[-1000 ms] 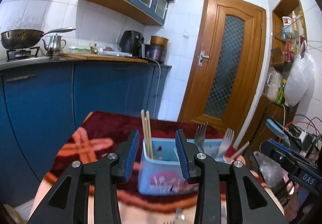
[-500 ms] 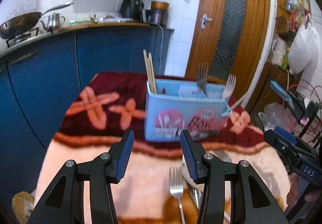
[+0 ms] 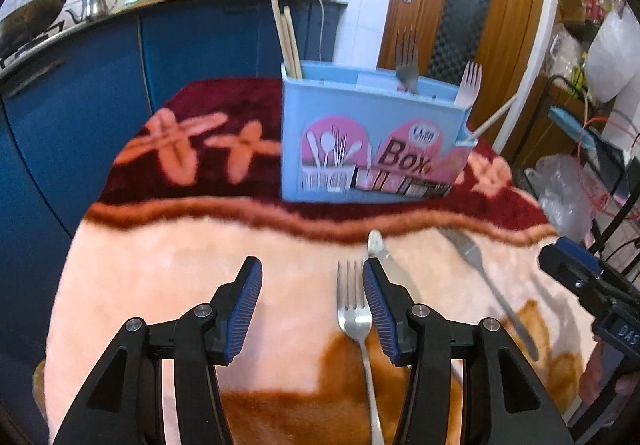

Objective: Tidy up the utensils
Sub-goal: 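Move both open tools back over the forks and spoon on the blanket, then close the left tool on a silver fork while the right tool closes on a knife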

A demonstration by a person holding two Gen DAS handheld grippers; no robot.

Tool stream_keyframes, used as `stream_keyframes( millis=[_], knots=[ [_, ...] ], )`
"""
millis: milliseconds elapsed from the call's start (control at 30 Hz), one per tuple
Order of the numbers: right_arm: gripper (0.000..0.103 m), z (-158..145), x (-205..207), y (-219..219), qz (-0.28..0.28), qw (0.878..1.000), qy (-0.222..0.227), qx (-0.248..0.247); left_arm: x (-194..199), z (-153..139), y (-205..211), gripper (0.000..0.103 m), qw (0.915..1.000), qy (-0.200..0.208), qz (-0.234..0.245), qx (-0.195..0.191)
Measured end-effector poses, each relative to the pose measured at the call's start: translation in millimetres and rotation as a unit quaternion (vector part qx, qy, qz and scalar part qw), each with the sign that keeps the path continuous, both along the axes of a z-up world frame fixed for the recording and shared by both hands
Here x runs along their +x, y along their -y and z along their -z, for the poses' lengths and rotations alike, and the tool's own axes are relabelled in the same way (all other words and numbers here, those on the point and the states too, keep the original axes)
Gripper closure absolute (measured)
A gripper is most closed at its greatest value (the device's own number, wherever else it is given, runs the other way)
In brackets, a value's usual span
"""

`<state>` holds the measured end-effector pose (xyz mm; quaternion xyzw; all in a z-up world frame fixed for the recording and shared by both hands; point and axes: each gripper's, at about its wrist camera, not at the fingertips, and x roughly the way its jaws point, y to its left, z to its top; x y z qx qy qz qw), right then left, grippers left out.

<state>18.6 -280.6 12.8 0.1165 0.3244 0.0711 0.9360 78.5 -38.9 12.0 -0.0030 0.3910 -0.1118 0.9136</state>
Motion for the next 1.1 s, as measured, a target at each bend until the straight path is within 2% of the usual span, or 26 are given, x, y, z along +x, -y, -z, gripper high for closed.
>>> stream_keyframes(
  millis=[300, 500, 600, 800, 867, 1100],
  knots=[
    [0.021, 8, -2, 9, 0.003, 1.000, -0.008, 0.013, 4, 19, 12, 0.049, 0.9990, -0.034, 0.022, 0.019],
    [0.021, 12, -1, 10, 0.007, 1.000, -0.014, 0.012, 8, 28, 19, 0.050, 0.9983, -0.036, 0.028, 0.037],
    [0.021, 15, -1, 11, 0.007, 1.000, -0.016, 0.014, 12, 32, 20, 0.050, 0.9983, -0.037, 0.031, 0.031],
    [0.021, 17, 0, 10, 0.005, 1.000, -0.020, 0.016, 16, 32, 26, 0.066, 0.9978, -0.036, 0.051, 0.024],
    [0.021, 17, -1, 9, 0.003, 1.000, -0.019, 0.015, 17, 32, 25, 0.079, 0.9975, -0.038, 0.059, 0.010],
    [0.021, 16, 1, 5, -0.001, 1.000, -0.023, 0.006, 16, 31, 18, 0.081, 0.9968, -0.042, 0.061, -0.030]
  ],
)
